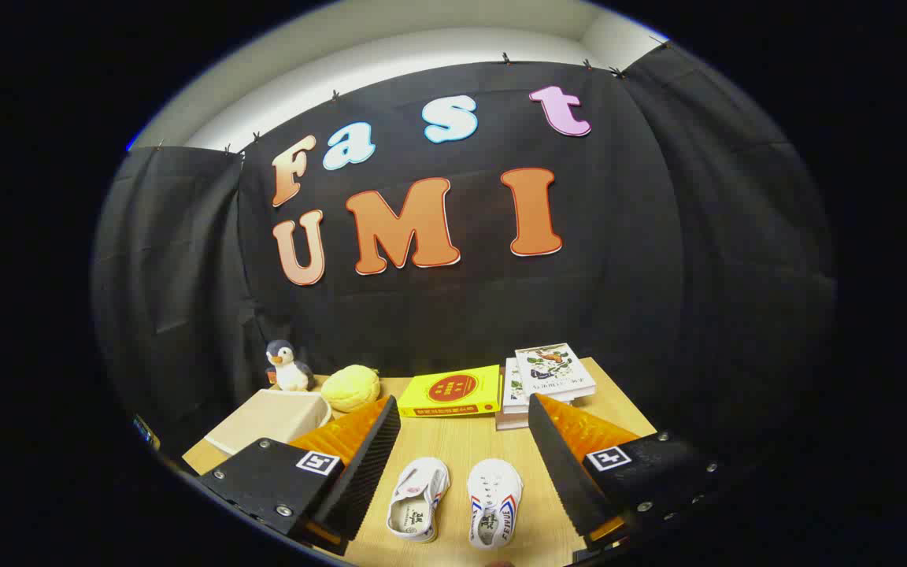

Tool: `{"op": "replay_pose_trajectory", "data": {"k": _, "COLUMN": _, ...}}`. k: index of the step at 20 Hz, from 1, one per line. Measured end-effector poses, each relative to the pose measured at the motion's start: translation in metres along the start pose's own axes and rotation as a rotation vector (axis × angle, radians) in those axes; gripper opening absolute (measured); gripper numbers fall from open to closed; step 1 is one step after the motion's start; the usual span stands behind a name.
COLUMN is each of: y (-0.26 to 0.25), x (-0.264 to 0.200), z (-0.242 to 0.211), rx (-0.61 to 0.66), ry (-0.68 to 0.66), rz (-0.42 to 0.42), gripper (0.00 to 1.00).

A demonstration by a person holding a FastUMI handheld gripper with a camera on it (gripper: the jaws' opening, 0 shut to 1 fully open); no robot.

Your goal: Open the storage box then place both shoes into the box .Put the left shoe in first, then the right shoe, with the right side of both shoes facing outward in a uniform manner.

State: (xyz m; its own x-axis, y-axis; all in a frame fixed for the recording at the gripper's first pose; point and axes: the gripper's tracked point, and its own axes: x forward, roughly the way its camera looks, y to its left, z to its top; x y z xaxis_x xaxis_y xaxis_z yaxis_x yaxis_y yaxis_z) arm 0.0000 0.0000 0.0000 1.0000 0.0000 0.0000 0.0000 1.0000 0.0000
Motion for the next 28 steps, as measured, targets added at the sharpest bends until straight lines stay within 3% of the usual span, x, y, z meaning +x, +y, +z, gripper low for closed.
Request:
{"op": "replay_pose_trajectory", "data": {"k": 18, "y": 0.003, "x": 0.0, "z": -0.009, "rx": -0.068, "ry": 0.035, "rz": -0.006, "gripper": 0.98}}
{"op": "replay_pose_trajectory", "data": {"k": 24, "y": 0.015, "x": 0.02, "z": -0.01, "rx": -0.127, "ry": 0.022, "rz": -0.016, "gripper": 0.98}}
{"op": "replay_pose_trajectory", "data": {"k": 28, "y": 0.04, "x": 0.034, "z": -0.019, "rx": -0.122, "ry": 0.052, "rz": 0.026, "gripper": 0.98}}
